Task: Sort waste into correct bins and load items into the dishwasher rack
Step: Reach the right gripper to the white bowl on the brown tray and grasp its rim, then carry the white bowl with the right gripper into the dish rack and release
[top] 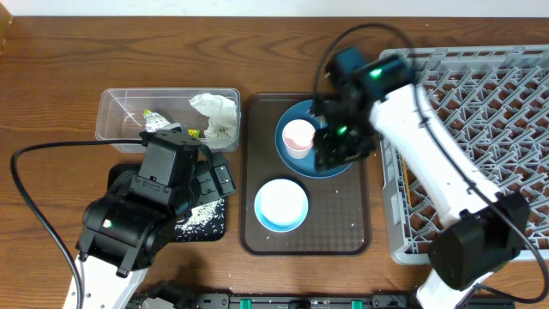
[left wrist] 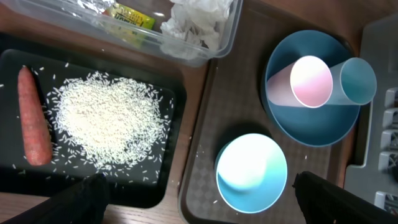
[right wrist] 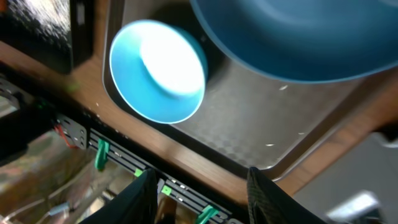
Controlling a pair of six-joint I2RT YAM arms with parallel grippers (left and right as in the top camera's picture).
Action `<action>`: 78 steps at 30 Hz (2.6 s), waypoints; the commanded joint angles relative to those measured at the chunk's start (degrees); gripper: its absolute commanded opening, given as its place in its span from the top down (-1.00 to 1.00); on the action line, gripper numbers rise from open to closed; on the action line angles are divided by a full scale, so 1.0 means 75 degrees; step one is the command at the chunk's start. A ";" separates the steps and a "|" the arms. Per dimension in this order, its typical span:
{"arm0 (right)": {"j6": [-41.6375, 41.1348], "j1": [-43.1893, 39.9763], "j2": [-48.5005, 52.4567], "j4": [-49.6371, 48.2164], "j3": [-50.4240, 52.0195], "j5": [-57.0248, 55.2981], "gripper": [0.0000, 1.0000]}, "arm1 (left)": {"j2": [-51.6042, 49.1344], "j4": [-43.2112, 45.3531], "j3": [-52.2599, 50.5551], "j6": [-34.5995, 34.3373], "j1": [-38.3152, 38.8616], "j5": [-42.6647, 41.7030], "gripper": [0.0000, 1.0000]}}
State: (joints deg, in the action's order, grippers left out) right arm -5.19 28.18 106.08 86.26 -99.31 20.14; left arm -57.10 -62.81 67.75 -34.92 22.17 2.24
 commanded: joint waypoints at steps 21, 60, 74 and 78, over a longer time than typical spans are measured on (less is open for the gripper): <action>-0.2025 0.2337 -0.0114 -0.4304 0.3917 -0.1434 0.23 | 0.0038 -0.0192 0.0111 -0.0067 -0.0035 0.1813 -0.96; -0.1204 -0.1378 -0.4371 -0.4709 0.1955 -0.9579 0.97 | 0.0032 -0.0192 0.0111 -0.0070 -0.0035 0.1804 -0.96; 0.1008 -0.3013 -0.2107 -0.8687 0.1955 -1.1549 0.97 | 0.0032 -0.0192 0.0111 -0.0070 -0.0035 0.1801 -0.96; 0.2378 -0.3089 -0.1119 -1.0340 0.1955 -1.2045 0.98 | 0.0032 -0.0192 0.0111 -0.0070 -0.0035 0.1801 -0.96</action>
State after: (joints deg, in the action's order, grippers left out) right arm 2.39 6.33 93.95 12.12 -84.23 -63.92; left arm -57.10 -64.14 67.77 -34.94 22.17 14.63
